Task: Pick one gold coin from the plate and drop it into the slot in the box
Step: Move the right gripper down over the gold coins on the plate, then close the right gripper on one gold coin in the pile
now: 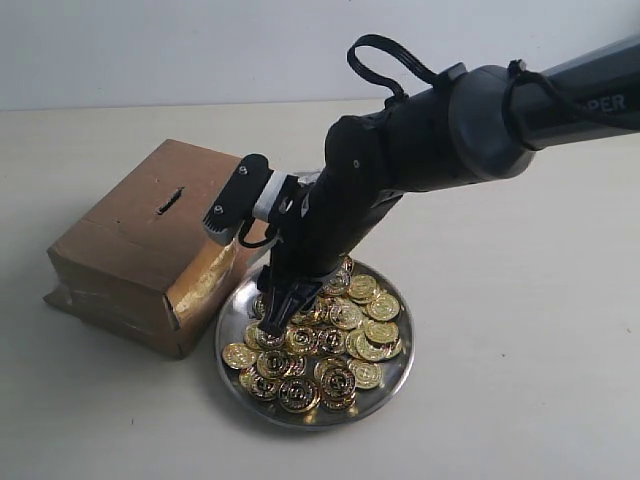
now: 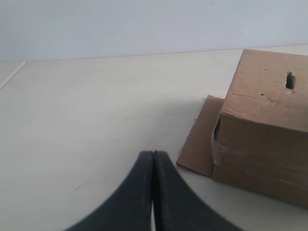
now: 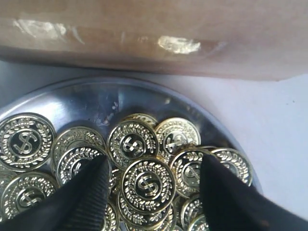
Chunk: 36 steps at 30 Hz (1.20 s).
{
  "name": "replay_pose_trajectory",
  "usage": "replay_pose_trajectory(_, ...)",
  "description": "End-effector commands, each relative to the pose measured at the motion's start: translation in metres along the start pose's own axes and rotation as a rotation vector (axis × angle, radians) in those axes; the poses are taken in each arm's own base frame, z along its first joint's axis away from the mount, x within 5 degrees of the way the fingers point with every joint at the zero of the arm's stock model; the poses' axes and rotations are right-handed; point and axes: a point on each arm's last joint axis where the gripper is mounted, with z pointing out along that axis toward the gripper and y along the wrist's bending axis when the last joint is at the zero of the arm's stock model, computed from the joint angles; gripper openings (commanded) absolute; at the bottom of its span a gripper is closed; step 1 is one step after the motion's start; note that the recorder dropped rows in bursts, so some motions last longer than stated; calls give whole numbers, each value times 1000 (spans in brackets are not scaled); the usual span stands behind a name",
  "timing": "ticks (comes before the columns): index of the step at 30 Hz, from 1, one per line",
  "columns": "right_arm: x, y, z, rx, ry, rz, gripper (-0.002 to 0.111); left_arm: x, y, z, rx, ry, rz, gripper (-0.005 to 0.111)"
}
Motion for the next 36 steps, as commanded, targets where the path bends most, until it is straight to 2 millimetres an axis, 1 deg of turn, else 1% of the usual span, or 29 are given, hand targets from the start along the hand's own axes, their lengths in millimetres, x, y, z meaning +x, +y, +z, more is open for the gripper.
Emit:
replay_pose_trajectory(1,0,-1,5,8,0,26,54,-1,0,0,4,-14,-13,0)
replay_pose_trajectory(5,1,-1,11,10,2,40,54,-1,0,0,4,-14,-13,0)
replay_pose_trajectory(10,1,-1,11,13,0,38,54,-1,0,0,4,-14,-13,0)
replay_pose_trajectory(13,2,-2,11,18,6,67,54,-1,0,0,4,-14,-13,0)
replay_pose_trajectory(19,3,-3,11,34,19,52,54,-1,0,0,4,-14,-13,0)
replay_pose_trajectory(36,6,-1,11,11,58,53,54,-1,0,0,4,-14,-13,0)
